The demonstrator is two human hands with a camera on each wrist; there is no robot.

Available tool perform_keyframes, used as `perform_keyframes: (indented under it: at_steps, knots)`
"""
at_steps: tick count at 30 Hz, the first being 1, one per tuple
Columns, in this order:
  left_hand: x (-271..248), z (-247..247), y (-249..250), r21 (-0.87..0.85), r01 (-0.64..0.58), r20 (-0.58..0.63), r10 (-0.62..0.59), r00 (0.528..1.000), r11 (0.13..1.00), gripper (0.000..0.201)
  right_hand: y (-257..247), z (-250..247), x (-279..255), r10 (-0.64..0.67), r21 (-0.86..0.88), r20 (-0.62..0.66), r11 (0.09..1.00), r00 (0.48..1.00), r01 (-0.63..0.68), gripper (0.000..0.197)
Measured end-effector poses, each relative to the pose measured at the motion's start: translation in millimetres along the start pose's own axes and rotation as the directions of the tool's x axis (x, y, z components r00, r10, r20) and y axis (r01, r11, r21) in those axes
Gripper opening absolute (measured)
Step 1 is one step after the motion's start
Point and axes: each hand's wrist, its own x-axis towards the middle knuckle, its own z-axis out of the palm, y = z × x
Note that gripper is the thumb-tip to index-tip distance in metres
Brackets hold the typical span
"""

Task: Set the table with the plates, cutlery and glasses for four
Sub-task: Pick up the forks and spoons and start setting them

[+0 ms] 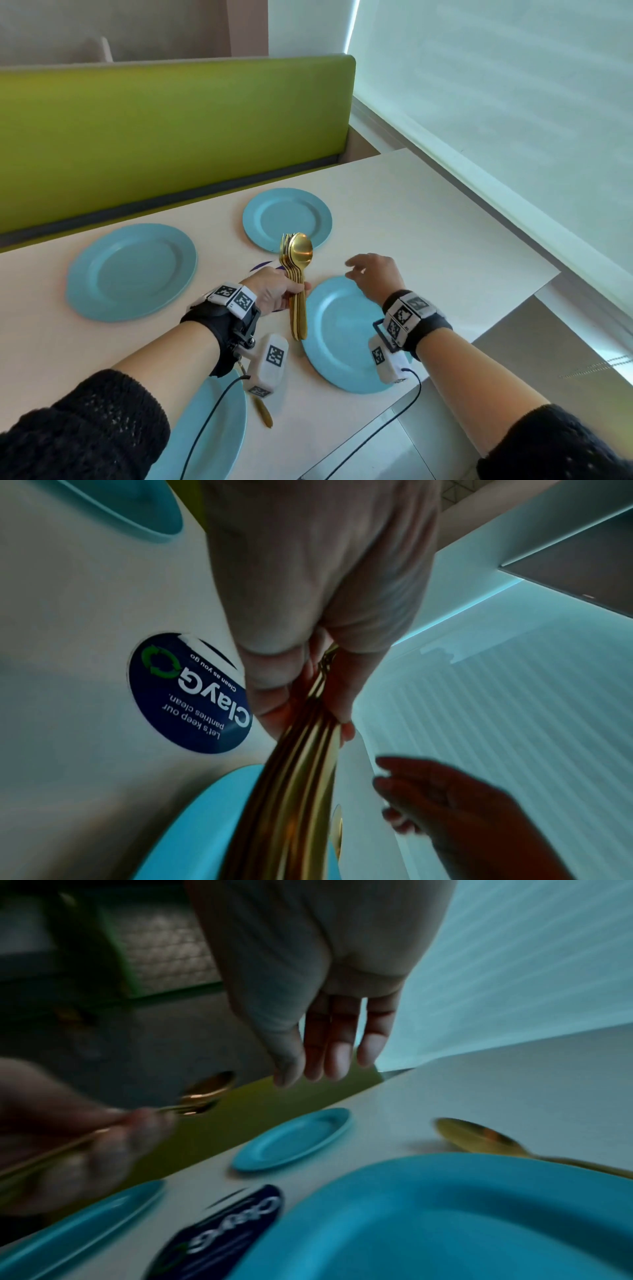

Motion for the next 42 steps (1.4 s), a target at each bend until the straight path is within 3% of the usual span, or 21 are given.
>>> perform_keyframes:
  at_steps: [3, 6, 12, 21, 31, 37, 42]
  knots:
    - [-14, -9, 3, 0.076, 0.000, 0.063, -0.005, 0.998, 0.997, 0.019, -47, 7, -16, -0.242, -0.112, 0.073, 0.962, 0.968, 0.249, 0.026]
    - [-29, -21, 3, 0.153, -0.026, 0.142, 0.005, 0.990, 0.988, 0.023, -77, 15, -31, -0.412, -0.184, 0.172, 0.879, 0.895, 0.440, 0.023]
    - [-50, -46, -5, 0.303, -0.024, 0.098, -0.006, 0.995, 0.953, 0.019, -102, 29, -54, -0.486, -0.305, 0.251, 0.781, 0.837, 0.544, 0.019]
    - [-73, -75, -5, 0.489, -0.004, 0.142, -0.076, 0.987, 0.872, 0.027, -138, 39, -66, -0.416, -0.397, 0.436, 0.707, 0.798, 0.585, 0.020]
    - [-69, -84, -2, 0.465, -0.028, 0.187, -0.068, 0.980, 0.885, 0.021, -153, 31, -61, -0.354, -0.404, 0.508, 0.708, 0.786, 0.580, 0.019]
    - [-38, -98, 21, 0.463, -0.025, 0.009, 0.023, 1.000, 0.886, 0.017, -141, 20, -14, -0.262, -0.486, 0.488, 0.710, 0.833, 0.509, 0.021]
    - [0, -124, 49, 0.154, 0.065, -0.196, -0.034, 0.980, 0.986, 0.010, -122, 3, 65, -0.202, -0.436, 0.358, 0.827, 0.911, 0.355, 0.018]
